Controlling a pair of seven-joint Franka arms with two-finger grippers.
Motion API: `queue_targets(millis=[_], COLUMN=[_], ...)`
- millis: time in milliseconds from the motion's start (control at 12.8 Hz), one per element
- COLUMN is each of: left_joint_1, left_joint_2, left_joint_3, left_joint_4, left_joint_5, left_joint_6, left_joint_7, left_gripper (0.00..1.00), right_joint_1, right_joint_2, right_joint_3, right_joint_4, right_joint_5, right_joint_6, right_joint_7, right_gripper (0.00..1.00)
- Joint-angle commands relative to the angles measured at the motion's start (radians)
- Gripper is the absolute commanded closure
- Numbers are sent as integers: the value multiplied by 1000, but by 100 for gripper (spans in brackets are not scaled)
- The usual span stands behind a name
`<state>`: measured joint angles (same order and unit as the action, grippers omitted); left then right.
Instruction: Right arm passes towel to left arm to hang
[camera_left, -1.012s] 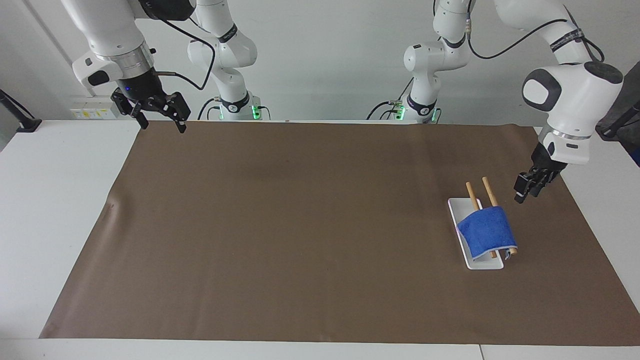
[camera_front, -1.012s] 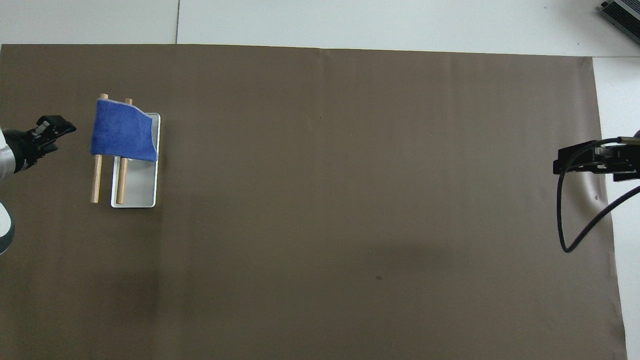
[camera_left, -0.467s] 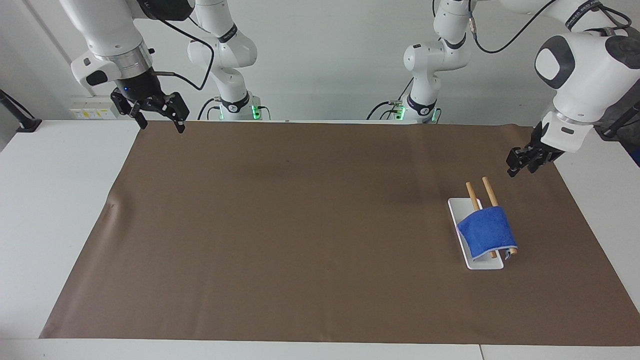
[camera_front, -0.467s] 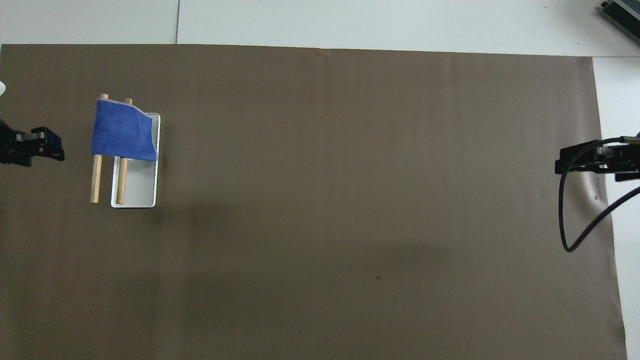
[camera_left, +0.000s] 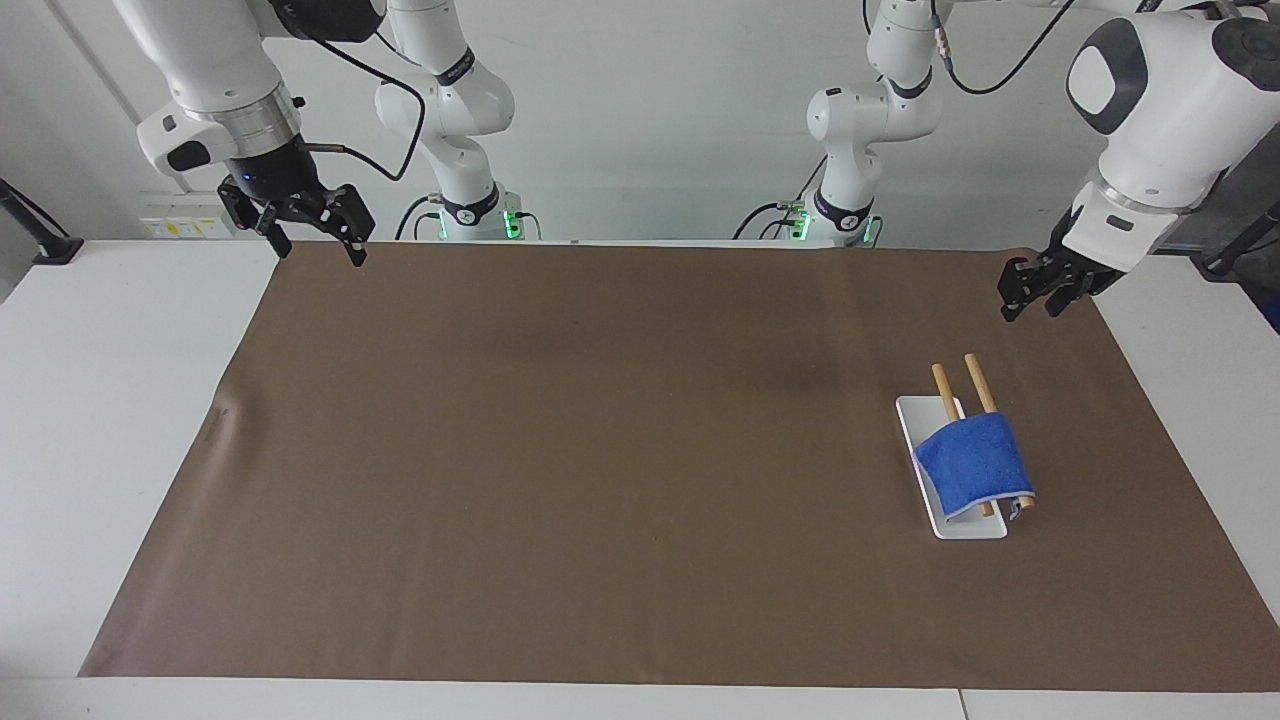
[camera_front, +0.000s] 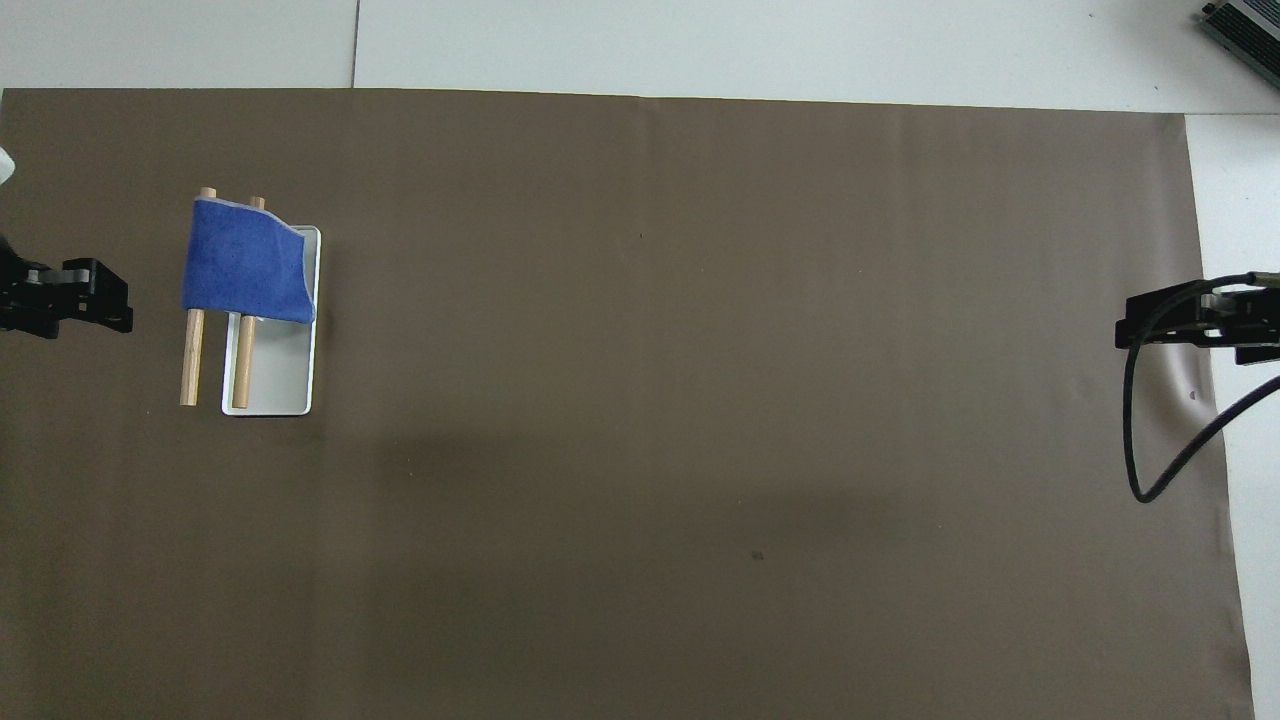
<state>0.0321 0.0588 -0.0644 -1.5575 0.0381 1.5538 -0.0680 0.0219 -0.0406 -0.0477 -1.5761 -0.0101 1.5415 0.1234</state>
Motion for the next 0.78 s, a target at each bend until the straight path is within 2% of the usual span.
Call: queue_targets(millis=[0, 234, 311, 701], left_joint_1=[-23, -24, -24, -23], left_joint_2=[-14, -36, -36, -36], left_joint_3=[2, -25, -25, -35], left_joint_4=[19, -18, -15, -18], left_joint_5=[11, 11, 11, 8], left_joint_6=[-69, -20, -3, 26], left_joint_7=[11, -6, 0, -3], left_gripper=[37, 30, 0, 0], right_joint_1=[-13, -13, -13, -14], right_joint_2=[-1, -1, -1, -1], right_joint_3=[5, 5, 5, 6], right_joint_4=[4, 4, 4, 4], right_joint_5=[-5, -5, -5, -5], right_joint_6=[-12, -7, -6, -4], right_joint_7=[-11, -8, -8, -7], right_gripper=[0, 0, 0, 0])
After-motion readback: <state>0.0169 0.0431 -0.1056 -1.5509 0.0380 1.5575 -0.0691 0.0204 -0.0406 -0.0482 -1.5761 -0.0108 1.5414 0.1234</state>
